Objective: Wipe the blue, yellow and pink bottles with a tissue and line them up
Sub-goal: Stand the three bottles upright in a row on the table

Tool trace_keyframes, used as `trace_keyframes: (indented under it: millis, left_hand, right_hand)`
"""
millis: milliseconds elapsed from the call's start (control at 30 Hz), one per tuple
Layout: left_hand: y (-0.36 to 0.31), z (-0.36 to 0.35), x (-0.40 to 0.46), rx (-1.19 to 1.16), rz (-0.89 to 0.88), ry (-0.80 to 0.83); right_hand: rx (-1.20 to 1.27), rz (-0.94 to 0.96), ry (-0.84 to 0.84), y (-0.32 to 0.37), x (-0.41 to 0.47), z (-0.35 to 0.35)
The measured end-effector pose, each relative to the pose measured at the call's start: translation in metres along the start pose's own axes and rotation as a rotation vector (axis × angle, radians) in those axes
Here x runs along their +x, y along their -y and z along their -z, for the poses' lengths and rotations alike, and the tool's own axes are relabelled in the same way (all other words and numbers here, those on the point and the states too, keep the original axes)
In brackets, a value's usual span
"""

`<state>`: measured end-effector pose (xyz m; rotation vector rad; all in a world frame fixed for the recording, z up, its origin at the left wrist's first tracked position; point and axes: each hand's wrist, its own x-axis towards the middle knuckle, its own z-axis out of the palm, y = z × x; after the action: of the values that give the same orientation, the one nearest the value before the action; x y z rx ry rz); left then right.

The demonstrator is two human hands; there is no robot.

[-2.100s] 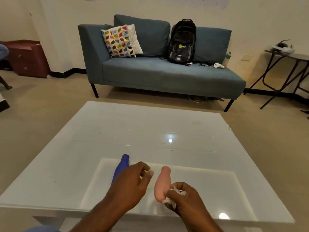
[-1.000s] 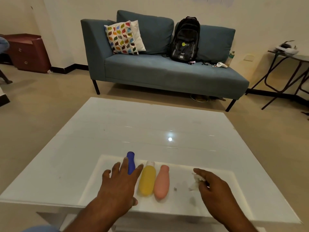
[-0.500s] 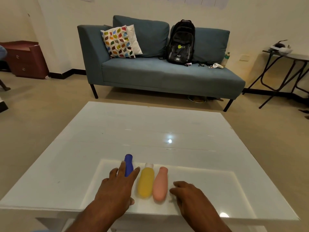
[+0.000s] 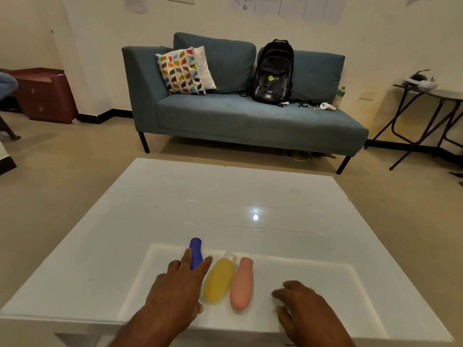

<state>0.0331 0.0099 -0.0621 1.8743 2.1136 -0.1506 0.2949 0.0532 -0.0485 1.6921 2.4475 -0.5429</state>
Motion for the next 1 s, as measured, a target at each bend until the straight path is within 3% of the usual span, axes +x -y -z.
trace_keyframes:
  millis: [400, 800, 1000]
  left_hand:
    - [0.0, -0.001, 0.001, -0.052, -0.043, -0.002]
    - [0.0, -0.005, 0.01, -0.073, -0.091, 0.007]
    - [-0.002, -0.004, 0.009, -0.084, -0.093, 0.016]
  right_hand:
    - [0.074, 0.037, -0.152, 0.001, -0.003, 0.0]
    - [0.007, 0.282, 0.001, 0.051, 0.003, 0.001]
    - [0.061, 0.233, 0.061, 0.054, 0.017, 0.001]
